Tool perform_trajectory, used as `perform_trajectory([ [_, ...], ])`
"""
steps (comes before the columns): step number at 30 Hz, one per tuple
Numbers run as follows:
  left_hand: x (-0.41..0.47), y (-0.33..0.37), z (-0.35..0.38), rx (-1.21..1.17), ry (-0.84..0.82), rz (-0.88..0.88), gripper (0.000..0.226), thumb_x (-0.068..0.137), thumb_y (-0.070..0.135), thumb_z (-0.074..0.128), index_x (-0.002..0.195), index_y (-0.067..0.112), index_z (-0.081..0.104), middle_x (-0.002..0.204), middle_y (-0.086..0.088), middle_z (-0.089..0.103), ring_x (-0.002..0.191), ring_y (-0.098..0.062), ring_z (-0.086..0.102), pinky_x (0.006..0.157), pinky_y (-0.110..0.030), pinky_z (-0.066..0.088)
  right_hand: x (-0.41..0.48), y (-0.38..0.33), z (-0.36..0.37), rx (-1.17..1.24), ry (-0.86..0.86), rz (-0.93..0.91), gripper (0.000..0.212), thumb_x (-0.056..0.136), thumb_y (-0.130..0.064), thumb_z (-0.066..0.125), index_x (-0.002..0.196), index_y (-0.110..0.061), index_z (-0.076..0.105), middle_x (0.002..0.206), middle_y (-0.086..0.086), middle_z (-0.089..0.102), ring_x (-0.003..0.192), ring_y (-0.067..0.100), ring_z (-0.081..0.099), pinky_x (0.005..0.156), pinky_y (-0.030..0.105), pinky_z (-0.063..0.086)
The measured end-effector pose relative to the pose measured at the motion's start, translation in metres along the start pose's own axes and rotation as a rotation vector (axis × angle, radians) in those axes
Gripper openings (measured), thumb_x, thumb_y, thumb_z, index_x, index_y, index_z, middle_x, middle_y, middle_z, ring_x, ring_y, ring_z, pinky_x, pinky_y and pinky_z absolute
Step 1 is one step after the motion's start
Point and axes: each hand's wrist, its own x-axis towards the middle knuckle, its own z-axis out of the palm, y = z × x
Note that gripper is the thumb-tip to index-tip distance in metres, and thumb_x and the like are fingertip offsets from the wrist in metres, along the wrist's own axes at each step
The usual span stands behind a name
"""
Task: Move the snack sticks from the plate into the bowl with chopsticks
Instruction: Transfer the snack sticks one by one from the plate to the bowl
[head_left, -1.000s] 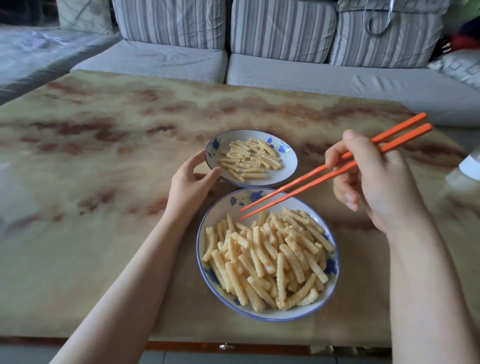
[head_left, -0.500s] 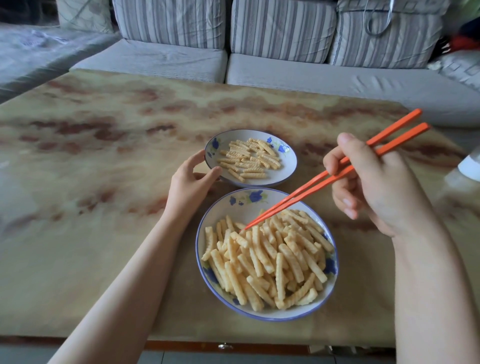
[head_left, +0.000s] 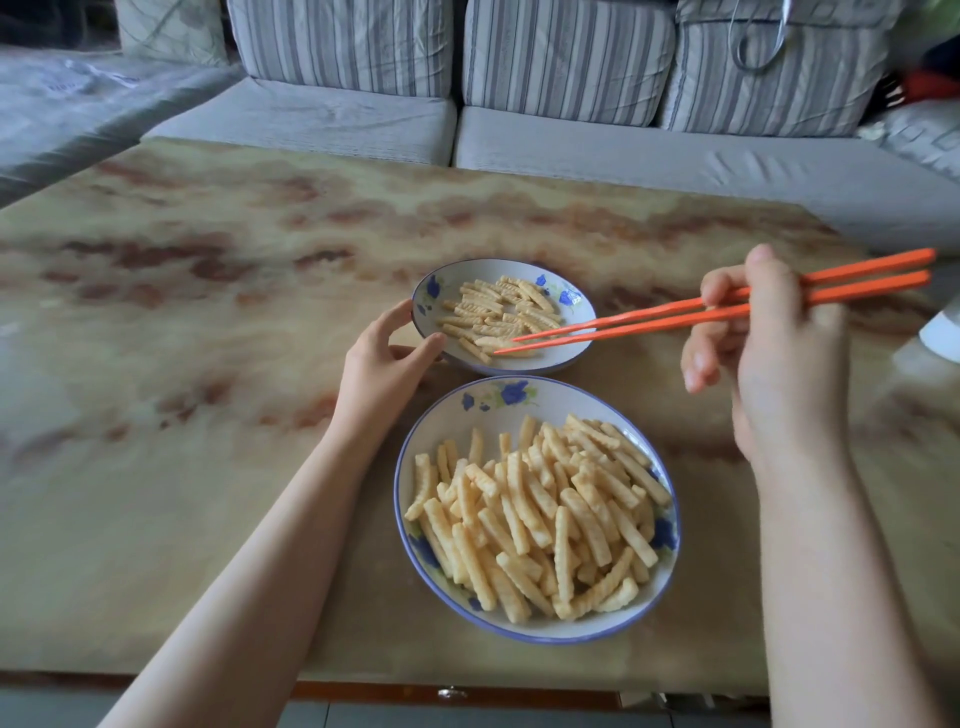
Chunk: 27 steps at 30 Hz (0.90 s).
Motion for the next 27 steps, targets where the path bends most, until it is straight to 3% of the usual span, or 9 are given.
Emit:
perform_trajectory([
  [4,0.000,0.001,0.000,0.012,0.002,0.003,0.046,0.090,0.021,0.067,0.135,0.024,0.057,0.095,0.031,0.062,0.081,-0.005,0.071,0.066,-0.011,0.053,0.001,0.016,0.010,-0.042,0.013,0.045,0.044,0.103,-0.022,0.035,0.064,-0.012,0.052,0.034,-0.001,0.043,0.028,0.018,0.040,0.037,0.021,0.029],
  [8,0.000,0.000,0.000,0.008,0.001,-0.001,0.048,0.090,0.023,0.068,0.137,0.024,0.056,0.111,0.017,0.067,0.082,-0.006,0.071,0.066,-0.012,0.054,0.000,0.026,0.022,-0.076,-0.035,0.071,0.045,0.103,-0.024,0.036,0.064,-0.014,0.055,0.035,0.002,0.045,0.029,0.020,0.042,0.039,0.026,0.031],
  [15,0.000,0.001,0.000,0.012,0.004,-0.013,0.045,0.090,0.021,0.067,0.135,0.025,0.058,0.089,0.029,0.063,0.076,-0.005,0.071,0.064,-0.010,0.052,-0.001,0.020,0.019,-0.074,-0.059,0.064,0.046,0.103,-0.026,0.036,0.064,-0.014,0.056,0.035,0.001,0.045,0.029,0.019,0.039,0.037,0.021,0.027],
  [19,0.000,0.001,0.000,0.016,0.002,-0.006,0.045,0.091,0.022,0.067,0.135,0.025,0.058,0.094,0.030,0.063,0.075,0.003,0.070,0.065,-0.009,0.052,0.001,0.003,0.001,0.001,-0.085,0.041,0.048,0.103,-0.024,0.037,0.059,-0.017,0.055,0.037,0.001,0.043,0.028,0.018,0.036,0.038,0.024,0.024],
  [22,0.000,0.000,-0.001,0.017,0.002,-0.005,0.044,0.090,0.022,0.067,0.133,0.025,0.058,0.112,0.016,0.069,0.076,0.003,0.069,0.069,-0.013,0.054,-0.001,-0.008,-0.009,-0.007,-0.161,0.031,0.055,0.103,-0.023,0.039,0.051,-0.019,0.057,0.045,0.008,0.043,0.027,0.019,0.036,0.037,0.028,0.022],
  [25,0.000,-0.001,-0.001,-0.002,-0.002,-0.027,0.045,0.089,0.023,0.068,0.133,0.027,0.059,0.106,0.006,0.074,0.078,-0.009,0.073,0.079,-0.029,0.059,-0.006,-0.012,-0.010,-0.082,-0.257,0.056,0.054,0.103,-0.026,0.039,0.052,-0.019,0.058,0.050,0.016,0.041,0.026,0.020,0.036,0.036,0.027,0.022],
  [27,0.000,-0.001,0.000,-0.008,-0.003,-0.021,0.045,0.090,0.022,0.068,0.133,0.026,0.058,0.110,0.007,0.072,0.077,-0.008,0.072,0.074,-0.025,0.059,-0.010,-0.013,-0.007,-0.148,-0.329,0.095,0.048,0.102,-0.029,0.039,0.059,-0.015,0.056,0.042,0.013,0.041,0.027,0.022,0.038,0.036,0.022,0.024],
])
